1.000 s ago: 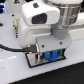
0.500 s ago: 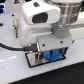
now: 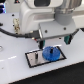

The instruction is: Insert the blue gear onto the right peg, followed by the red gear

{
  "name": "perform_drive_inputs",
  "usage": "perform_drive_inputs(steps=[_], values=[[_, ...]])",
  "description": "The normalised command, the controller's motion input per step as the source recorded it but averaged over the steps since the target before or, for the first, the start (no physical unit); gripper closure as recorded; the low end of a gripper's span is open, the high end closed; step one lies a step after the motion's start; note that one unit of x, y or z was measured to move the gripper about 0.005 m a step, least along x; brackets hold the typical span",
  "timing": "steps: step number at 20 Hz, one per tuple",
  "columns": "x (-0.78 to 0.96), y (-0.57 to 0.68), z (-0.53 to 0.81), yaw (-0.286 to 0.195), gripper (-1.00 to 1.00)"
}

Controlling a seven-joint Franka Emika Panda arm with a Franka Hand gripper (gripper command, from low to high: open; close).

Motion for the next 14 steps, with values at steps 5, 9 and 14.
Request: perform_drive_inputs(steps=[5,9,14], values=[[-0.63,0.02,-0.01,0.0,-1.0],[-0.71,0.01,-0.07,0.0,-1.0],[-0.58,-0.04,-0.17,0.0,-1.0]])
